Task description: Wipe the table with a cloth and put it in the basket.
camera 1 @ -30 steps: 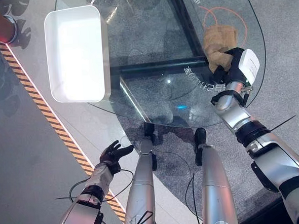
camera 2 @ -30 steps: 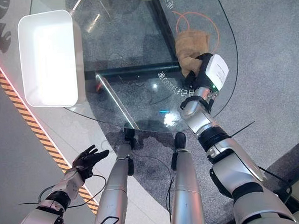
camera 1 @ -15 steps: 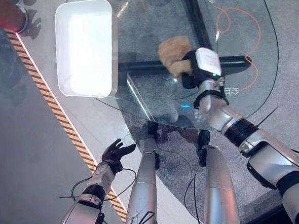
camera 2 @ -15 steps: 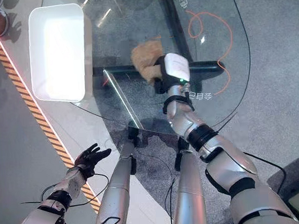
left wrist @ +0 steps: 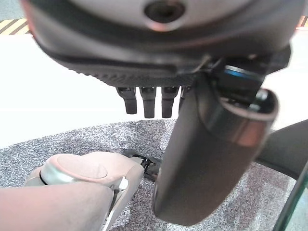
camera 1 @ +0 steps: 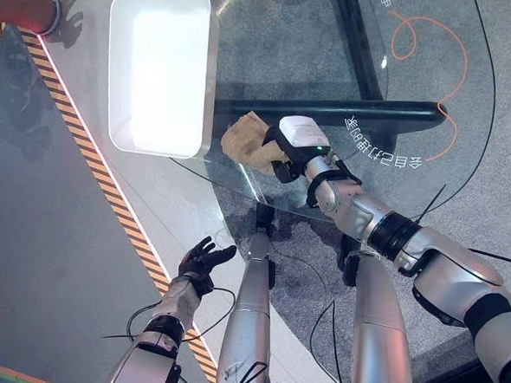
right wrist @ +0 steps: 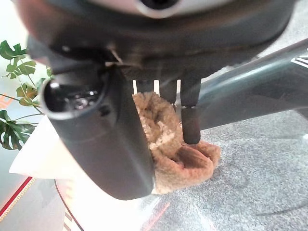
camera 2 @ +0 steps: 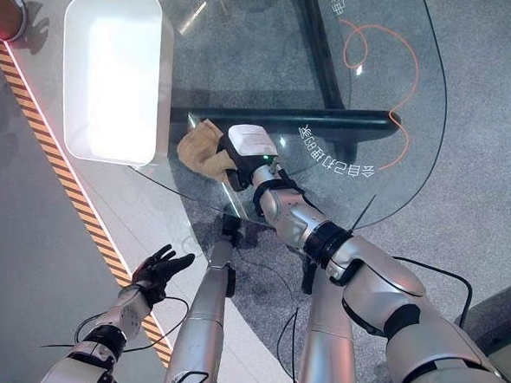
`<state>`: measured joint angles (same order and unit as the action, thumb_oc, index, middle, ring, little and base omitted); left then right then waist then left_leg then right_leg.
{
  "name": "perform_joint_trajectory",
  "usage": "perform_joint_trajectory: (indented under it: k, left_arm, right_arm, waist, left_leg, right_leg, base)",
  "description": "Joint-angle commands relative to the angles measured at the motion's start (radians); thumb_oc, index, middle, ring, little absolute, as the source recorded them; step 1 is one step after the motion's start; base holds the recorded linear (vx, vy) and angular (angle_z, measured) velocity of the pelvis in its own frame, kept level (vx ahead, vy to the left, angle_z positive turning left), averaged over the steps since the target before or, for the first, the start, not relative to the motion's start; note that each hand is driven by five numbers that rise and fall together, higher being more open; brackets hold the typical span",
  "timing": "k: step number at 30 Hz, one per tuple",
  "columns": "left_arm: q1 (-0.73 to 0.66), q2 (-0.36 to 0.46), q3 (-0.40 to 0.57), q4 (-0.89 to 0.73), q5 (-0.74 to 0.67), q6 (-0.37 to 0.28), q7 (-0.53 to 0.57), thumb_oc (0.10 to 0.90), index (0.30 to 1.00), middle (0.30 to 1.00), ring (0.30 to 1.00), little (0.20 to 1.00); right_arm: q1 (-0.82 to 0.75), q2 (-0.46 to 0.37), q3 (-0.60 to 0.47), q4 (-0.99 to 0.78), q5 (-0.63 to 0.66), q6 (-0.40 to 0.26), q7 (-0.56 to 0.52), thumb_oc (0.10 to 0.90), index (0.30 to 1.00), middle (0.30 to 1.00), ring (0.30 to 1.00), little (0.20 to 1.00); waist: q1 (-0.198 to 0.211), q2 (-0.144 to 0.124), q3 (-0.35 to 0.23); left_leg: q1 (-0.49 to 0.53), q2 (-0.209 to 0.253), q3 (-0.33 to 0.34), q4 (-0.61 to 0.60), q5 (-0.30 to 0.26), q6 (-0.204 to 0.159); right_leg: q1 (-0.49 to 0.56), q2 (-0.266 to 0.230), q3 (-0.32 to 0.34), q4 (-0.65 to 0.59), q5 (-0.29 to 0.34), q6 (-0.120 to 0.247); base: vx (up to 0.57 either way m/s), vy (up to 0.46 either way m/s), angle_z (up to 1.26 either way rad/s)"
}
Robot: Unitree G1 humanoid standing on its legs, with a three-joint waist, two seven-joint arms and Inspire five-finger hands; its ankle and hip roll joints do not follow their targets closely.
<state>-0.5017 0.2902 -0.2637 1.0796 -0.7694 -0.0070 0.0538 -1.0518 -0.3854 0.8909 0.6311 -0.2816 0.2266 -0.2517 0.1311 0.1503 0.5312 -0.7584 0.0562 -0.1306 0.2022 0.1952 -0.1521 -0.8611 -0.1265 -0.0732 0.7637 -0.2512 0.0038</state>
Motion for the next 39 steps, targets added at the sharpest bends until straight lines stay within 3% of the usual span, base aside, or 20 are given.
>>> perform_joint_trajectory:
  k: [1, 5, 9, 15, 20, 30, 39]
  left_arm:
    - [-0.018, 0.013, -0.018, 0.043, 0.023, -0.003, 0.019, 0.8, 0.9, 0.9, 0.9, 0.9]
    - [-0.029, 0.016, -0.018, 0.048, 0.021, 0.002, 0.02, 0.8, 0.9, 0.9, 0.9, 0.9]
    - [-0.04, 0.024, -0.024, 0.055, 0.015, 0.009, 0.014, 0.8, 0.9, 0.9, 0.9, 0.9]
    - [-0.05, 0.028, -0.029, 0.088, 0.008, -0.002, -0.004, 0.8, 0.9, 0.9, 0.9, 0.9]
    - [-0.043, 0.028, -0.03, 0.098, 0.011, -0.016, -0.007, 0.8, 0.9, 0.9, 0.9, 0.9]
    - [-0.028, 0.063, -0.014, 0.072, -0.007, -0.004, 0.004, 0.8, 0.9, 0.9, 0.9, 0.9]
    - [-0.026, 0.09, -0.005, 0.074, -0.027, -0.005, -0.01, 0.8, 0.9, 0.9, 0.9, 0.9]
  right_arm:
    - [-0.079, 0.084, 0.014, -0.123, -0.043, -0.131, 0.013, 0.1, 0.3, 0.3, 0.3, 0.2]
    - [-0.074, 0.085, 0.03, -0.12, -0.067, -0.151, 0.044, 0.1, 0.3, 0.3, 0.3, 0.2]
    - [-0.069, 0.078, 0.04, -0.113, -0.065, -0.12, 0.004, 0.1, 0.3, 0.3, 0.3, 0.2]
    - [-0.09, 0.04, -0.004, -0.025, -0.029, -0.069, -0.193, 0.1, 0.3, 0.3, 0.3, 0.2]
    - [-0.11, 0.002, -0.054, 0.059, 0.017, -0.065, -0.327, 0.1, 0.3, 0.3, 0.3, 0.2]
    - [-0.13, -0.164, -0.198, 0.174, 0.135, -0.028, -0.588, 0.1, 0.3, 0.3, 0.3, 0.2]
    - [-0.086, -0.247, -0.325, 0.367, 0.253, -0.084, -0.662, 0.1, 0.3, 0.3, 0.3, 0.2]
  waist:
    - [-0.016, 0.011, -0.011]
    - [-0.018, 0.008, -0.011]
    - [-0.021, 0.006, -0.011]
    - [-0.025, 0.007, -0.011]
    - [-0.021, 0.003, -0.011]
    - [-0.033, -0.015, -0.011]
    - [-0.048, -0.018, -0.011]
  left_leg:
    - [0.01, -0.151, 0.111, 0.118, -0.127, 0.148]
    - [0.008, -0.15, 0.112, 0.116, -0.126, 0.148]
    - [0.008, -0.148, 0.114, 0.115, -0.124, 0.147]
    - [0.002, -0.143, 0.118, 0.121, -0.124, 0.147]
    - [-0.007, -0.139, 0.116, 0.125, -0.128, 0.151]
    - [-0.031, -0.128, 0.12, 0.145, -0.15, 0.167]
    - [-0.046, -0.123, 0.122, 0.158, -0.166, 0.176]
  right_leg:
    - [0.047, 0.024, -0.049, -0.302, 0.207, 0.018]
    - [0.046, 0.023, -0.05, -0.308, 0.211, 0.02]
    - [0.045, 0.022, -0.05, -0.309, 0.217, 0.022]
    - [0.039, 0.02, -0.048, -0.308, 0.222, 0.025]
    - [0.035, 0.021, -0.052, -0.307, 0.226, 0.029]
    - [0.01, 0.029, -0.052, -0.297, 0.232, 0.037]
    - [-0.007, 0.033, -0.047, -0.293, 0.228, 0.037]
  base:
    - [0.0, 0.0, 0.0]
    - [0.0, 0.0, 0.0]
    - [0.0, 0.0, 0.0]
    - [0.0, 0.0, 0.0]
    - [0.0, 0.0, 0.0]
    - [0.0, -0.003, 0.01]
    - [0.0, 0.001, 0.01]
